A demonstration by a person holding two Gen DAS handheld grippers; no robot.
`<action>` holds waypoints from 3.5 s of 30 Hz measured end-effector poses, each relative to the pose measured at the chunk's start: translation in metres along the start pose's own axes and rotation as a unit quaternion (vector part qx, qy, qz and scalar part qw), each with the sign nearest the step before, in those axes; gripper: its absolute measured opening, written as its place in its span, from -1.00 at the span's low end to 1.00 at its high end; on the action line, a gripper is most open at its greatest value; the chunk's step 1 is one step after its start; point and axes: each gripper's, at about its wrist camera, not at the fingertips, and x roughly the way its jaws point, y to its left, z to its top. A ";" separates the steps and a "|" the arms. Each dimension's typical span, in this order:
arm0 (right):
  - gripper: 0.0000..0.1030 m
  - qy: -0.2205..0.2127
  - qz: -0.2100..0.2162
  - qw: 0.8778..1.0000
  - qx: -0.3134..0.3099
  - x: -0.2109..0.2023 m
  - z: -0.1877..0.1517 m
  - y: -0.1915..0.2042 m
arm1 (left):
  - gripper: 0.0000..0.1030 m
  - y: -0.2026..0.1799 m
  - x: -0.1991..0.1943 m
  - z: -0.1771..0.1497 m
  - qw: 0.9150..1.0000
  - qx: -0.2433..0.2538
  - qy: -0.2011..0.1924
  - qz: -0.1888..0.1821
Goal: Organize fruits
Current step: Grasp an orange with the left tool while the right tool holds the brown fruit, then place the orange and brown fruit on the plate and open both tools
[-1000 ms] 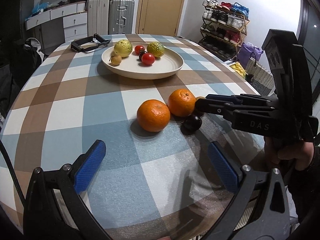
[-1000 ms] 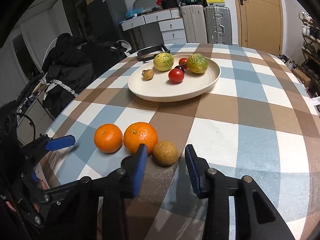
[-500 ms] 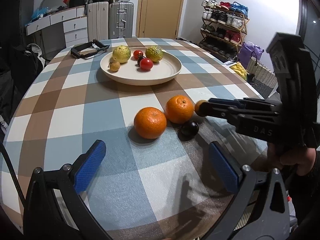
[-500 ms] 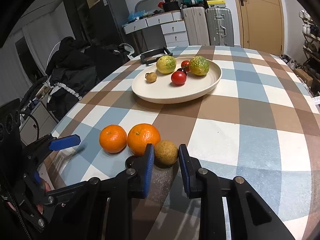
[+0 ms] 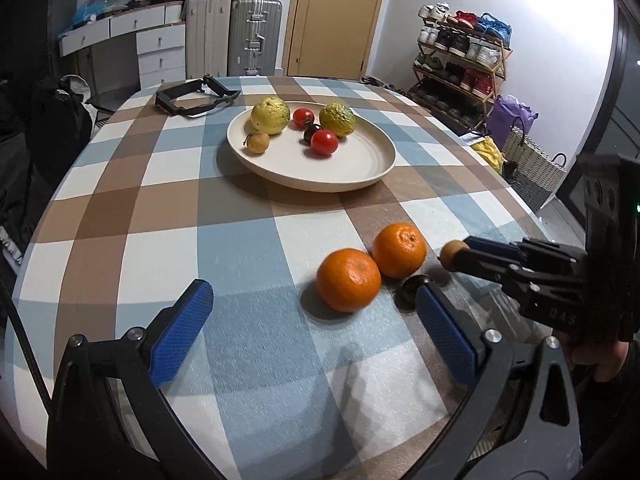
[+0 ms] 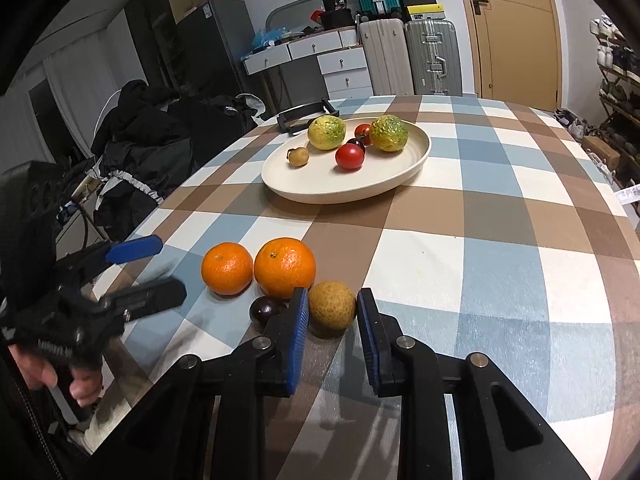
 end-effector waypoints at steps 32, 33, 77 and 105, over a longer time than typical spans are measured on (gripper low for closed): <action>-0.51 -0.007 -0.007 1.000 0.013 -0.015 -0.006 -0.005 | -0.30 -0.002 0.036 0.009 0.993 0.002 0.055 -0.101; -0.51 -0.010 -0.003 1.000 0.020 -0.016 -0.005 -0.006 | -0.30 -0.001 0.036 0.009 0.993 0.000 0.055 -0.100; -0.51 -0.043 0.082 0.995 0.034 0.078 0.181 -0.025 | -0.30 0.046 0.123 0.149 0.994 -0.067 0.008 -0.091; -0.48 0.015 0.063 0.996 0.054 0.149 0.187 -0.038 | -0.30 0.054 0.144 0.156 0.994 -0.058 0.013 -0.087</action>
